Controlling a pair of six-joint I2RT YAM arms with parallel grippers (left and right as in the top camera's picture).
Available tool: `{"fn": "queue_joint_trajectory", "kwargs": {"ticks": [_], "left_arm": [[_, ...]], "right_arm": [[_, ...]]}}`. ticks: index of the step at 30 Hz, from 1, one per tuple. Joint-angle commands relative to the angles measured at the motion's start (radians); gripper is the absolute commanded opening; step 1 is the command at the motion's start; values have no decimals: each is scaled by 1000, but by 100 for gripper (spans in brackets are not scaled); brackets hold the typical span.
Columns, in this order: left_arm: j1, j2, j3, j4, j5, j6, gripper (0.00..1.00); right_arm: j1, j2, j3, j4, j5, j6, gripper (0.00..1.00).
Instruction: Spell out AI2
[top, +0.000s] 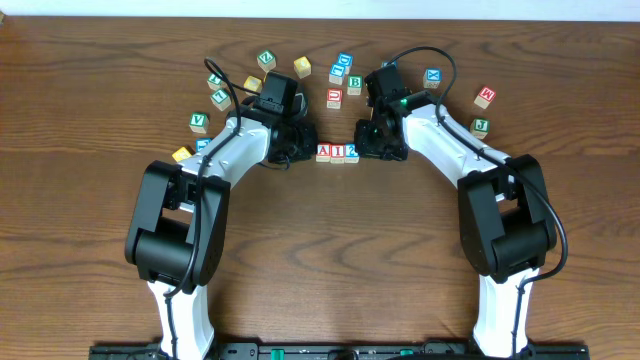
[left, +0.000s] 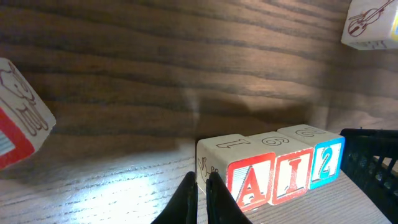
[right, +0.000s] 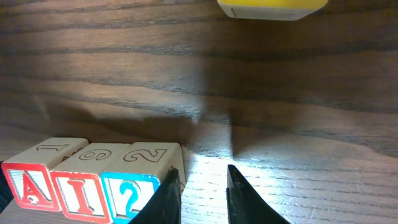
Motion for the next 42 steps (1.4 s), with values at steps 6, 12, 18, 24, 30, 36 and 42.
{"fn": "queue_joint_trajectory", "kwargs": {"ticks": [6,12,18,24,30,36,42], "left_arm": [[-14,17,-5,-9,-5,24,8],[-26,17,-5,-9,-5,28,8],[-26,17,-5,-9,-21,27,8],[-26,17,-5,-9,-22,27,8],[-26,17,-5,-9,-32,26,8],[-26,17,-5,-10,-49,10,8],[-26,17,-5,-13,-68,-8,8]], "right_arm": [[5,8,-8,8,5,4,20],[6,8,-8,8,5,4,22],[6,8,-8,8,5,4,24],[3,8,-8,-6,32,4,21],[-9,8,-8,-11,32,4,20],[-11,8,-8,-11,37,5,20],[-13,8,-8,-17,52,13,20]]}}
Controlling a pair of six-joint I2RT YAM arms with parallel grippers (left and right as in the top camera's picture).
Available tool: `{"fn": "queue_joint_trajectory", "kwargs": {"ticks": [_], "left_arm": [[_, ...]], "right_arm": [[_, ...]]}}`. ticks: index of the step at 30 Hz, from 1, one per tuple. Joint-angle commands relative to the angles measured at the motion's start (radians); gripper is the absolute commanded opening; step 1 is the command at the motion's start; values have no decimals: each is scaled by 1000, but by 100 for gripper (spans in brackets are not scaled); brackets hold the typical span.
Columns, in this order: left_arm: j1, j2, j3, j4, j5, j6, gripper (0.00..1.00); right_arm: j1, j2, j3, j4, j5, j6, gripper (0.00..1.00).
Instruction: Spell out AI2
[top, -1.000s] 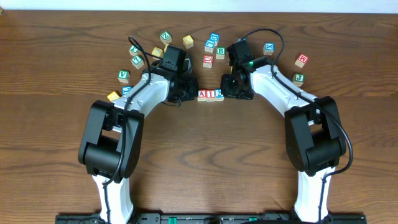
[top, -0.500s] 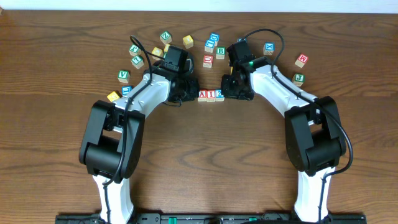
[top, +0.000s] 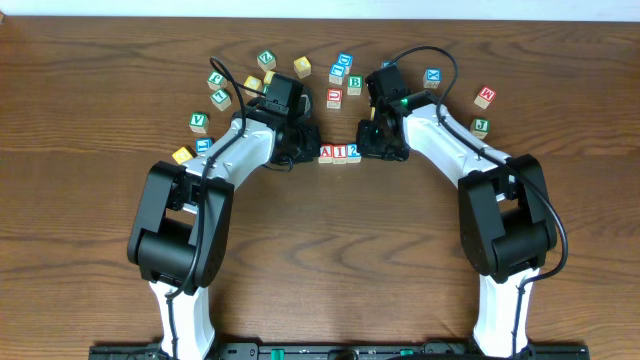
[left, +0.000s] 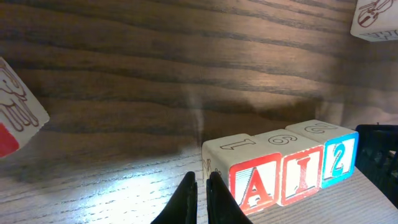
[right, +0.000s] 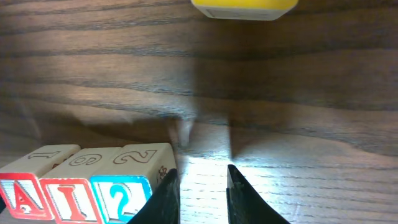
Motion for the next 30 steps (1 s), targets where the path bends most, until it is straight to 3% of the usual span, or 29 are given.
{"fn": "queue_joint_trajectory", "kwargs": {"ticks": [1,7,17,22,28,30], "left_arm": [[-3,17,-5,-10,-40,-32,8],[-3,17,-5,-17,-92,-74,8],[49,-39,33,-105,-153,-35,8],[112,-172,45,-132,-152,60,8],[238,-395,45,-191,-152,67,8],[292,-465,45,-214,-152,66,14]], "right_arm": [[-9,8,-8,-4,20,12,20],[-10,8,-8,-16,66,30,20],[-80,-42,22,-84,67,2,20],[-127,-148,22,-103,67,-44,24],[-182,-309,22,-148,68,-106,28],[-205,-366,22,-165,68,-122,32]]}}
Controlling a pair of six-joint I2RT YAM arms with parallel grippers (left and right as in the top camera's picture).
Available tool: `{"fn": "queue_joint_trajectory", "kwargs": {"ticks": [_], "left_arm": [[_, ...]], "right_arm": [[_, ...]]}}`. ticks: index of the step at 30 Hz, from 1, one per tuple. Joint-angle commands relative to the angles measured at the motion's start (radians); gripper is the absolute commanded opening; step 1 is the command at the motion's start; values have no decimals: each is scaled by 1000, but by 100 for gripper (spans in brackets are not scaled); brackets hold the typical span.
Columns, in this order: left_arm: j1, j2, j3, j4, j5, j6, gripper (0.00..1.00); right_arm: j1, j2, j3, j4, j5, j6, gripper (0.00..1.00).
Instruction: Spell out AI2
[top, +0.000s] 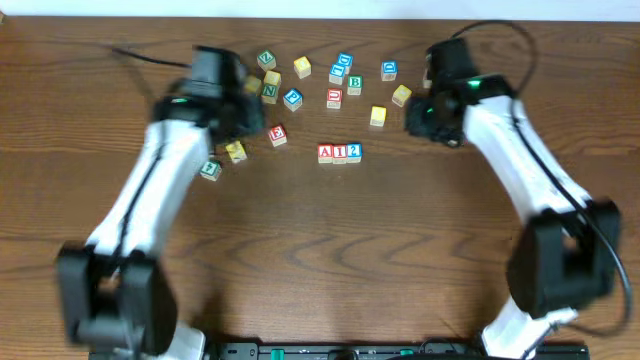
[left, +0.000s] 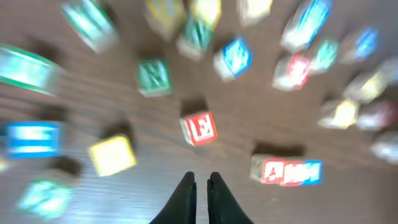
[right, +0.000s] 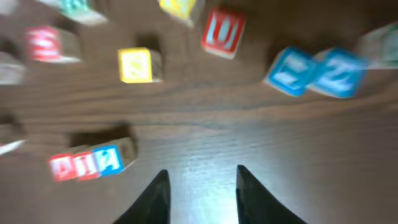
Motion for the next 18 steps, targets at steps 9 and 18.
{"fn": "queue_joint_trajectory", "kwargs": {"ticks": [9,18], "left_arm": [[277,-284,24,-139,-12,20,68],[320,-298,24,-167,-12,20,98]], "right_arm": [[-129,-322,19,-141,12,-61,81],[-188,-515,19,-245,12,-61,99]]}}
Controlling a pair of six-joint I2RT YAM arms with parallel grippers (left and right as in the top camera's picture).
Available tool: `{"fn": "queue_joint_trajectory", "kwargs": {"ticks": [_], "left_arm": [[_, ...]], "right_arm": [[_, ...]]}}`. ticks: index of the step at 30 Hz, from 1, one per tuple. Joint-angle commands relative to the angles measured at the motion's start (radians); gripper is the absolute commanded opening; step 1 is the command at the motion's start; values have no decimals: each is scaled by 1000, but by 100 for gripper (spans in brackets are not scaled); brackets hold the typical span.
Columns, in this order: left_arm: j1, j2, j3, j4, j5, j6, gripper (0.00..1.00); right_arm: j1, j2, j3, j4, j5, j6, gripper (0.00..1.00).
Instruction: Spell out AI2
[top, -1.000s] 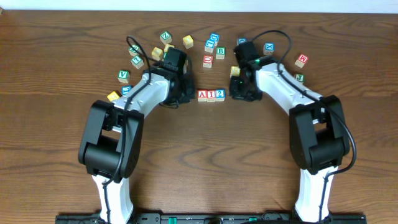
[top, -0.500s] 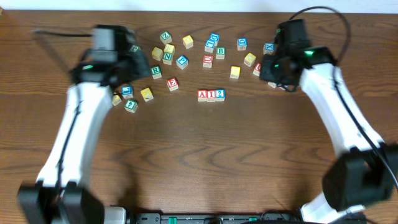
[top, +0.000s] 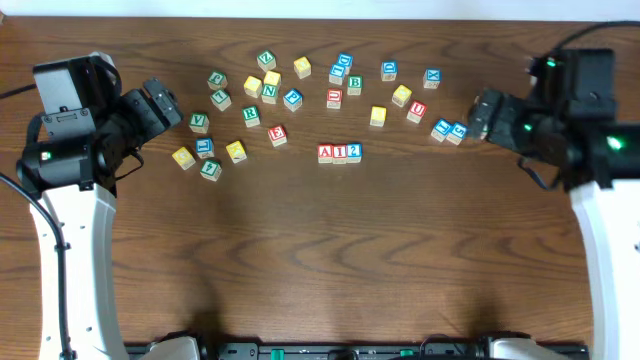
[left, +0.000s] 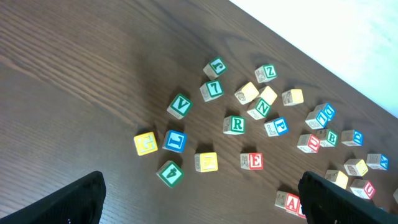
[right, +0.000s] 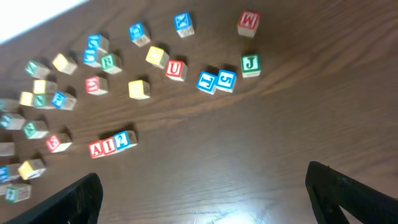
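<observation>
Three blocks reading A, I, 2 (top: 339, 152) stand side by side in a straight row at the table's middle; the right wrist view shows the row (right: 112, 144) too, and the left wrist view catches only its A end (left: 290, 202). My left gripper (top: 158, 108) hangs high at the far left, wide open and holding nothing (left: 202, 205). Over at the far right my right gripper (top: 485, 110) is also raised, wide open with nothing between its fingers (right: 205, 199). Neither gripper is near the row.
Loose letter blocks lie scattered behind the row: a green V (top: 199, 122), a red E (top: 277, 133), a yellow block (top: 377, 115), two blue blocks (top: 448, 130), a red W (right: 247, 22), a green J (right: 250, 64). Bare wood table (top: 330, 260) lies in front.
Both arms have drawn further out to the table's sides and higher. The left jaws, shut before, now stand wide open, and the right jaws have spread wide. The A I 2 row has not moved.
Both grippers sat low at the ends of the finished row, the left shut beside the A, the right narrowly parted beside the 2. They stayed there a moment later. Then both were up and away from the row, and now they hang wide open at the sides.
</observation>
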Motion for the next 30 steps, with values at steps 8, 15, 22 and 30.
{"fn": "queue_joint_trajectory", "kwargs": {"ticks": [8,15,22,30], "left_arm": [[5,-3,10,-4,-6,6,98],[5,-3,10,-4,-6,6,97],[5,-3,10,-4,-6,6,98],[5,-3,10,-4,-6,6,98]], "right_arm": [[-8,-89,16,-7,2,-7,99],[-8,-89,15,-54,15,-8,99],[-9,-88,15,-10,50,-61,99],[-11,-149,-45,180,46,-206,99]]}}
